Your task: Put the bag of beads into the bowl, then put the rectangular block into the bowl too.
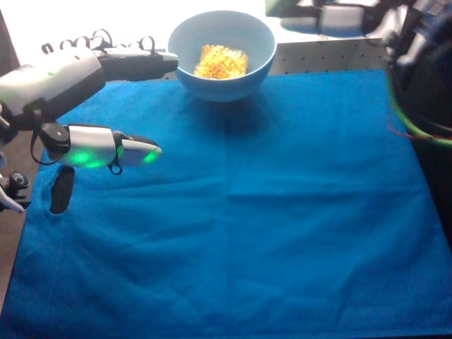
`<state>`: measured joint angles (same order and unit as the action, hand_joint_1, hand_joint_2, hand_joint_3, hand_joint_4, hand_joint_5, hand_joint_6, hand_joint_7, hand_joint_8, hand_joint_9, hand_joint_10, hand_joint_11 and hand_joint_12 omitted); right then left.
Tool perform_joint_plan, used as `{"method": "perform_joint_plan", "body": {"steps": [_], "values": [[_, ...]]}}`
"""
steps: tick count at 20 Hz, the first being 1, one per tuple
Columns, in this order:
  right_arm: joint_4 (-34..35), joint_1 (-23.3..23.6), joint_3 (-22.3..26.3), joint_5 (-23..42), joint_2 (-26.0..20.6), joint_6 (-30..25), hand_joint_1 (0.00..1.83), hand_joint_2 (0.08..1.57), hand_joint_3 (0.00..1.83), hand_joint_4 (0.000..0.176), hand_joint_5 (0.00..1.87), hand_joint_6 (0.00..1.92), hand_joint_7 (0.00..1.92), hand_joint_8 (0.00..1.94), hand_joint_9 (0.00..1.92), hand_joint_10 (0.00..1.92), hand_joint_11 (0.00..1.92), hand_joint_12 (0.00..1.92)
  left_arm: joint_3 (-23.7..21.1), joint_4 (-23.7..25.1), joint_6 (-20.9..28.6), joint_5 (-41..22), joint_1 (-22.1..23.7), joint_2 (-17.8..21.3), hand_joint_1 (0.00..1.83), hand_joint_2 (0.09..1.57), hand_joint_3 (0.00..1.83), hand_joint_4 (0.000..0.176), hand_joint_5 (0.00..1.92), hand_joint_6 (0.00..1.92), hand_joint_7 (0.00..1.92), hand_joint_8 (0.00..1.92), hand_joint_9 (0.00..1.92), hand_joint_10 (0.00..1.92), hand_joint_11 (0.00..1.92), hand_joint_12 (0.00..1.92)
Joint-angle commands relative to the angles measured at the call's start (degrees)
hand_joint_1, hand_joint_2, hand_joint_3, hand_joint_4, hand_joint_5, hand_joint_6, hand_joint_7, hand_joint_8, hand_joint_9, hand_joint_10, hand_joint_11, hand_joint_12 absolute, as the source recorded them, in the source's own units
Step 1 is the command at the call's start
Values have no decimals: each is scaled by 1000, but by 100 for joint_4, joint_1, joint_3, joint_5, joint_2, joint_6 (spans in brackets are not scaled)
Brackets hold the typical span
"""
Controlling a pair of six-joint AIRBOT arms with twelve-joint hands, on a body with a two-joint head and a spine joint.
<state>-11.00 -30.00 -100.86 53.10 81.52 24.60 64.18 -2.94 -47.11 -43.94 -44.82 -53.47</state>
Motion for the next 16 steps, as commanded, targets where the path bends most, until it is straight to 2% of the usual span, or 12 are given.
{"method": "perform_joint_plan", "body": {"steps": [1, 3, 5, 6, 7, 8, 9, 10, 11, 12, 13, 16], "values": [[139, 115, -58, 397, 28, -20, 1152, 1103, 1, 0, 1016, 913, 1459, 112, 1281, 854, 1136, 1309, 22, -58, 17, -722, 37, -29, 928, 1019, 0, 6, 375, 2, 438, 4, 445, 5, 0, 810], [7, 257, -333, 152, 294, -20, 1148, 1105, 0, 0, 1011, 923, 1471, 121, 1312, 856, 1275, 1258, 38, -54, 24, -740, 45, -42, 949, 1006, 0, 5, 380, 2, 467, 10, 465, 10, 0, 822], [-68, 312, -548, -79, 505, -20, 1154, 1100, 0, 0, 1023, 901, 1503, 180, 1327, 1003, 1270, 1400, 57, -48, 49, -757, 60, -56, 950, 997, 0, 8, 390, 2, 487, 6, 481, 10, 0, 825], [-135, 351, -714, -247, 649, -20, 1156, 1093, 0, 0, 1038, 878, 1485, 200, 1296, 1034, 1215, 1422, 70, -33, 61, -761, 76, -67, 957, 997, 0, 4, 396, 2, 498, 6, 492, 11, 0, 857], [-172, 376, -840, -356, 757, -20, 1121, 1103, 0, 0, 1015, 917, 1391, 157, 1180, 919, 1011, 1366, 80, -20, 67, -760, 89, -76, 955, 996, 0, 2, 404, 3, 505, 5, 497, 10, 0, 891], [-174, 387, -896, -403, 819, -20, 1049, 1128, 0, 45, 952, 1019, 1216, 50, 1074, 588, 840, 1209, 89, -11, 71, -759, 105, -87, 961, 999, 1, 0, 401, 1, 496, 0, 497, 9, 0, 899], [-174, 393, -899, -408, 831, -20, 837, 1039, 0, 46, 543, 346, 844, 9, 826, 248, 616, 1044, 99, -5, 76, -763, 122, -100, 964, 1001, 1, 0, 394, 0, 473, 0, 499, 8, 0, 929], [-177, 406, -898, -408, 839, -20, 741, 968, 0, 102, 333, 79, 537, 1, 591, 67, 299, 988, 108, -5, 84, -773, 130, -111, 957, 1004, 1, 0, 392, 0, 470, 0, 507, 10, 0, 967], [-196, 415, -905, -408, 846, -20, 607, 879, 0, 157, 66, 15, 242, 0, 291, 13, 59, 926, 120, -5, 105, -784, 131, -119, 956, 999, 0, 0, 397, 2, 471, 1, 511, 11, 0, 976], [-206, 422, -903, -404, 842, -20, 567, 783, 0, 172, 12, 2, 55, 0, 75, 3, 11, 773, 127, -5, 122, -798, 131, -124, 962, 997, 0, 0, 401, 3, 471, 1, 515, 12, 0, 979], [-207, 425, -886, -364, 840, -20, 541, 750, 0, 175, 2, 0, 10, 0, 14, 0, 1, 623, 130, -5, 129, -816, 130, -124, 959, 994, 0, 0, 403, 4, 475, 3, 517, 13, 0, 981], [-208, 425, -695, -146, 634, -20, 498, 743, 0, 176, 0, 0, 0, 0, 0, 0, 0, 225, 124, -40, 135, -910, 122, -109, 948, 1006, 2, 4, 396, 0, 458, 0, 497, 2, 0, 1009]]}}
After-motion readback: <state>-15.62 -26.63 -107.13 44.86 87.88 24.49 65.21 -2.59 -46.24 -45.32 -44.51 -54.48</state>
